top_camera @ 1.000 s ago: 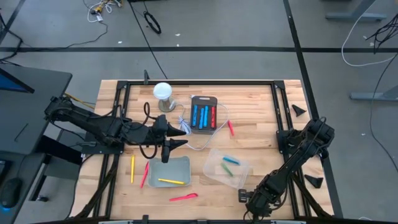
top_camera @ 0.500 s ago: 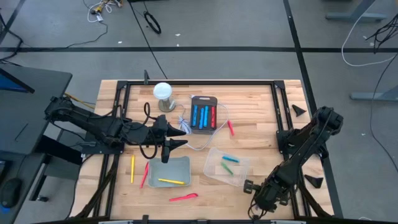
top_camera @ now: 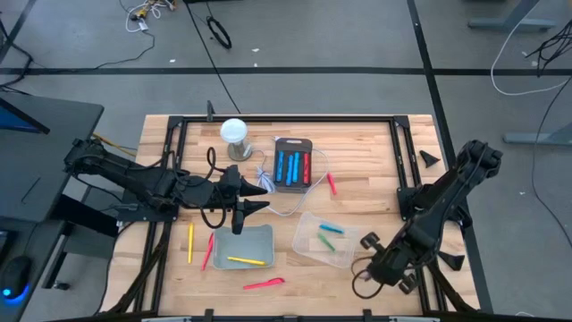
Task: Pick & Place Markers
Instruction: Put the purple pen into the transparent bin
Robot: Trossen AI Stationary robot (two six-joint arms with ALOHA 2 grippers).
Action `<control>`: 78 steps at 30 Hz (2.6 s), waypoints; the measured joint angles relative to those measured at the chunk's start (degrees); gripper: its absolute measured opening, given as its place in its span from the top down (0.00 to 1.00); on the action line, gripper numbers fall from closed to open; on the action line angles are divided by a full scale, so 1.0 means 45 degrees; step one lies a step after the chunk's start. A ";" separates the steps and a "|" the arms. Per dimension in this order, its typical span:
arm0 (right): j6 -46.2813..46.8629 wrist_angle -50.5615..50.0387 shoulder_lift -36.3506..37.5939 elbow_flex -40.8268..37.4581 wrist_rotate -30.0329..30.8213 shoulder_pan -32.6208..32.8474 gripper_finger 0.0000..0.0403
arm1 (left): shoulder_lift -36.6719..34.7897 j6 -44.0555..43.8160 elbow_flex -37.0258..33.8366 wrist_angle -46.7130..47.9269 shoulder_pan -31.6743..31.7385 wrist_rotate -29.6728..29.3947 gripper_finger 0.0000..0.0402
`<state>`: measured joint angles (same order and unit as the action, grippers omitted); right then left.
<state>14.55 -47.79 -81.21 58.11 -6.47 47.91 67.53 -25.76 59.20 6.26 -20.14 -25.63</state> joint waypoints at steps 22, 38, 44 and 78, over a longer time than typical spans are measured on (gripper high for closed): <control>0.9999 0.1146 0.0141 0.0015 -0.0281 -0.0715 0.93 | 0.0000 0.1207 0.0000 -0.0001 0.0024 -0.0004 0.55; 0.7909 0.1900 0.0141 0.0015 -0.0795 -0.5074 0.93 | 0.0000 0.1336 0.0000 0.0000 0.0019 -0.0003 0.55; 0.7094 0.2746 0.0141 0.0017 -0.0761 -0.6641 0.93 | 0.0000 0.1341 0.0000 0.0005 0.0019 0.0000 0.55; 0.6323 0.4056 -0.3337 0.0024 -0.0148 -0.6682 0.92 | 0.0005 0.1206 -0.0005 0.0976 0.0010 0.0005 0.55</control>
<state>43.00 -29.54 -96.23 58.22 -7.14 17.85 67.55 -20.33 59.18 10.66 -20.10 -25.61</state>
